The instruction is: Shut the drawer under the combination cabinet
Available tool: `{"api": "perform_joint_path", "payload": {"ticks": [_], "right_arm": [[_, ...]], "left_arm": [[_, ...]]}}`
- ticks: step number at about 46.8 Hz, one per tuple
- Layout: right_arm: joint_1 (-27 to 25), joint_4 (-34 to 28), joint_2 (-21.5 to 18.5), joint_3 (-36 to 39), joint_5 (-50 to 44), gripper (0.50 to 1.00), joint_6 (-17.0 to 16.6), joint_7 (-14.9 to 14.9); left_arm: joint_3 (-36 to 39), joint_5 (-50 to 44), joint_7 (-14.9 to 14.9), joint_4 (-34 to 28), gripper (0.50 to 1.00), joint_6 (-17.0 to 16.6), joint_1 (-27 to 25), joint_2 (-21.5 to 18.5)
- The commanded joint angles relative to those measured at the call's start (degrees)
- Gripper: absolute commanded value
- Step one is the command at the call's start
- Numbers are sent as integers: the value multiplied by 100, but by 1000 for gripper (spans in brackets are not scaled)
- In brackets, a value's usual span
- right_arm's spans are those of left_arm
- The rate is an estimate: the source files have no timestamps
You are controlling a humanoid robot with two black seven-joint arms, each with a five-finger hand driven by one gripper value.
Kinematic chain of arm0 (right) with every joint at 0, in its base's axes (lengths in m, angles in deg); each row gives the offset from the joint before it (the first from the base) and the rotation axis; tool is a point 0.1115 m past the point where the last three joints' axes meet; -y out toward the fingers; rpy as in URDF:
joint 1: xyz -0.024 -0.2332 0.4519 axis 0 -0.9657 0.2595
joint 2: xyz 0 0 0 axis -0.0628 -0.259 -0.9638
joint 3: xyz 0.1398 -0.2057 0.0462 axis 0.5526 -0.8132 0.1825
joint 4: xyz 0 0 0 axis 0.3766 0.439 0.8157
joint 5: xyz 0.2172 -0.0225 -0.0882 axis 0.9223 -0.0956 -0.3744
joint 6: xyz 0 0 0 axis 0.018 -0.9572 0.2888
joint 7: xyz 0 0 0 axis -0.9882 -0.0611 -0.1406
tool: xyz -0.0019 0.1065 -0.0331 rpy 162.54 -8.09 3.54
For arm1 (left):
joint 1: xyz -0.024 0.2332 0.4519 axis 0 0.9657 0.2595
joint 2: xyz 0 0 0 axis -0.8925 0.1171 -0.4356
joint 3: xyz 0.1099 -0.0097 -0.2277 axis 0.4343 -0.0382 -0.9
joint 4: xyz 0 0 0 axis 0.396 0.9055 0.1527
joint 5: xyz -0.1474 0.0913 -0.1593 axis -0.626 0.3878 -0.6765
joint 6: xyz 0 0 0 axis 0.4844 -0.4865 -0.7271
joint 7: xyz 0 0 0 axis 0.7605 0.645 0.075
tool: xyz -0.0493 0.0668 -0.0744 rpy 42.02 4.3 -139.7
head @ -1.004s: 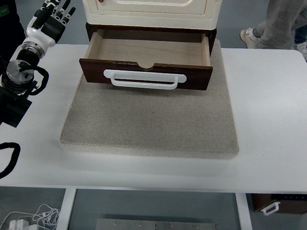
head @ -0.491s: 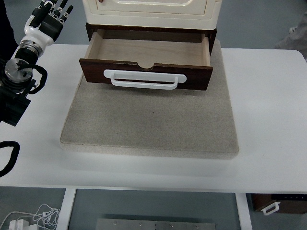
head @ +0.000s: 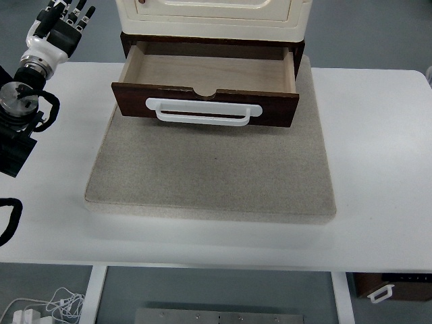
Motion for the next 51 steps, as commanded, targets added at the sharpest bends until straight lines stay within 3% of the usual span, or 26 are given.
{"api": "perform_joint_path", "payload": {"ticks": [1,7,21,30,51], "right_arm": [[0,0,0,0,2,952,0,0],[0,0,0,0,2,952,0,0],[0,0,0,0,2,952,0,0],[0,0,0,0,2,952,-8,0],[0,0,0,0,2,952,0,0]], "left_arm": [[-17,18,11,-4,1000,-33,-66,-95],[-17,9,143,-4,1000,-69,-128,-236],[9,97,134,-66,1000,160,-321,-605],[53,106,152,-241,1000,178,-698,-974],[35,1010,152,-1594,1000,169,-1059,-1475]]}}
